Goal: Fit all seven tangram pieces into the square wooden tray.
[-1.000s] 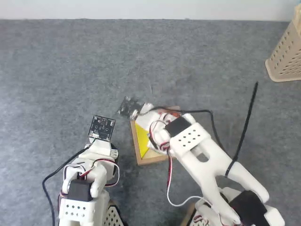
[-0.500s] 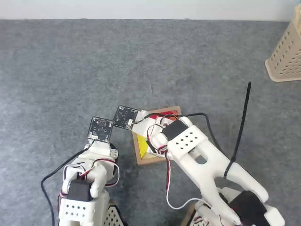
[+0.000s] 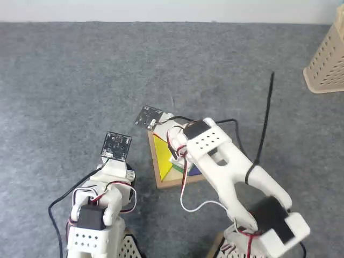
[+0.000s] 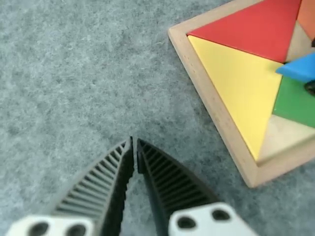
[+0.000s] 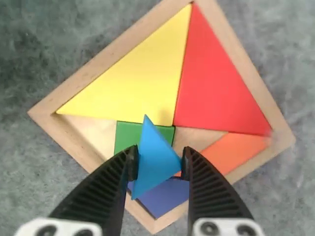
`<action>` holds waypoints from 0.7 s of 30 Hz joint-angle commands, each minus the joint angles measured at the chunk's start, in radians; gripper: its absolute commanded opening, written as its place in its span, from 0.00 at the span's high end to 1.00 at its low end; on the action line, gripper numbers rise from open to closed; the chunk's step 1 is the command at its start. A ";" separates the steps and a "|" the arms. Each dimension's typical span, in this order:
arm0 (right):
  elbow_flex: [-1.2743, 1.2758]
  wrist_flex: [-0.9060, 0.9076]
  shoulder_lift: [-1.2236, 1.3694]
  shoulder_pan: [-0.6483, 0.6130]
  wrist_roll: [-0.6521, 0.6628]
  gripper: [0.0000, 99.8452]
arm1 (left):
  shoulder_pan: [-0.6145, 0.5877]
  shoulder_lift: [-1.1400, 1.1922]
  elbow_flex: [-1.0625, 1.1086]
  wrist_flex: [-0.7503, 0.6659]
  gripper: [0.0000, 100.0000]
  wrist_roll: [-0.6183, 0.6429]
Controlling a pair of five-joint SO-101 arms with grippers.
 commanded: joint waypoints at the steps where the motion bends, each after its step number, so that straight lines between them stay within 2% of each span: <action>1: -0.060 0.010 0.016 0.010 0.100 0.92 | 0.000 -0.021 -0.019 0.006 0.99 0.005; 13: -0.068 0.076 0.042 -0.107 0.272 0.92 | 0.000 -0.021 -0.019 0.006 0.99 0.005; 21: -0.071 0.117 0.042 -0.145 0.313 0.92 | 0.000 -0.021 -0.019 0.006 0.99 0.005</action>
